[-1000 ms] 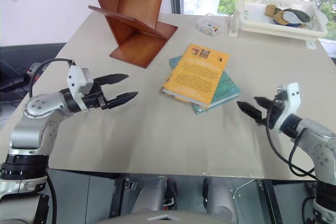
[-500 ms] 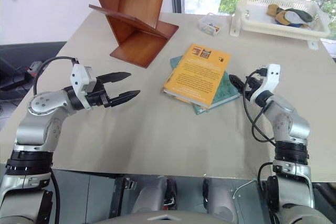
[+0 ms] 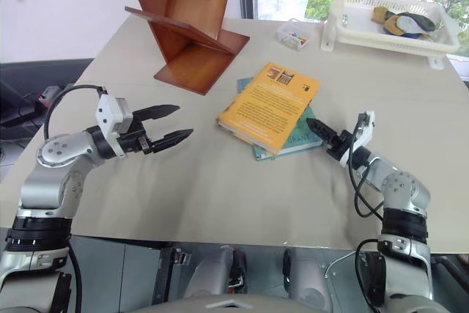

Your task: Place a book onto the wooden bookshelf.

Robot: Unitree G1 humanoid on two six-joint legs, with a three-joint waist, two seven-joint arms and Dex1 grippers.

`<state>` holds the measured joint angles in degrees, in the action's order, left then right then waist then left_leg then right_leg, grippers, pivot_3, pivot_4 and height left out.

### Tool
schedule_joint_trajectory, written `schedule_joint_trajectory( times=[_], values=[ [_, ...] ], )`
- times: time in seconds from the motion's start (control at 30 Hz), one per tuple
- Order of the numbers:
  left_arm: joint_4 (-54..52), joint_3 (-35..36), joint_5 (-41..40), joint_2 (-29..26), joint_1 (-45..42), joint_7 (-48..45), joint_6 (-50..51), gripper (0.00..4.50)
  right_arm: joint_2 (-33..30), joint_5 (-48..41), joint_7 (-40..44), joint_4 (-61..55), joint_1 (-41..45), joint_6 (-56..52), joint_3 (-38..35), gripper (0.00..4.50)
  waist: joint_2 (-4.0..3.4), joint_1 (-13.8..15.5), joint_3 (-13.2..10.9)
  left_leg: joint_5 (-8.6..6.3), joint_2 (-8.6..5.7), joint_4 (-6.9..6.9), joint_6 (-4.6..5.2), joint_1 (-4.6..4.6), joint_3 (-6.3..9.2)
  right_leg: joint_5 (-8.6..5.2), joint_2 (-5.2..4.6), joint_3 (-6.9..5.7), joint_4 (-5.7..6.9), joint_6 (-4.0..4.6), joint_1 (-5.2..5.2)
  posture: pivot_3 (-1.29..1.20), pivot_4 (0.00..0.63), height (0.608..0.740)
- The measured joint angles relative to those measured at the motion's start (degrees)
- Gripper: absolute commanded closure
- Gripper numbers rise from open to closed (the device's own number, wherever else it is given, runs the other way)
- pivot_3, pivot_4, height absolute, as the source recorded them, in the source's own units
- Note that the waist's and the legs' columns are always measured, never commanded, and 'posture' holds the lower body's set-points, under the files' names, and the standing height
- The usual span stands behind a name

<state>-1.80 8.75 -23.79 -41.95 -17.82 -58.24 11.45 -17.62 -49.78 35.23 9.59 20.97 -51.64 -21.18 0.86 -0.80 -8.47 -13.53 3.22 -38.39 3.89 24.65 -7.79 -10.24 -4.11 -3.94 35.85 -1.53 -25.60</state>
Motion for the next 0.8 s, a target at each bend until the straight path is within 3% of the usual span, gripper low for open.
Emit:
schedule_joint_trajectory(
  times=[0.23,0.4,0.8],
  values=[
    [1.6,0.1,0.0,0.0,-0.4,-0.2,-0.1,0.96,-0.7,0.2,-0.8,-5.8,-4.2,0.3,0.8,0.00,0.00,0.1,0.0,0.00,0.00,-0.01,0.00,-0.02,0.02,-0.10,-0.01,-0.01,0.03,0.15,0.01,0.00,0.150,0.712],
    [4.6,0.0,0.3,0.0,-2.3,-0.7,-0.9,0.96,-5.4,-0.3,0.7,-13.7,-9.0,-0.5,1.2,0.00,0.01,0.2,0.0,-0.01,-0.03,-0.02,0.01,0.01,0.01,-0.10,-0.04,-0.02,-0.02,0.15,0.02,0.00,0.150,0.712],
    [11.2,-0.9,2.3,0.6,-7.8,-2.3,-3.7,0.96,-19.8,20.6,7.1,-22.3,-17.8,16.0,15.1,0.00,0.03,0.2,0.0,-0.06,-0.01,-0.06,0.11,-0.03,0.00,-0.26,-0.02,-0.01,0.00,-0.03,0.02,0.00,0.150,0.712]
  ],
)
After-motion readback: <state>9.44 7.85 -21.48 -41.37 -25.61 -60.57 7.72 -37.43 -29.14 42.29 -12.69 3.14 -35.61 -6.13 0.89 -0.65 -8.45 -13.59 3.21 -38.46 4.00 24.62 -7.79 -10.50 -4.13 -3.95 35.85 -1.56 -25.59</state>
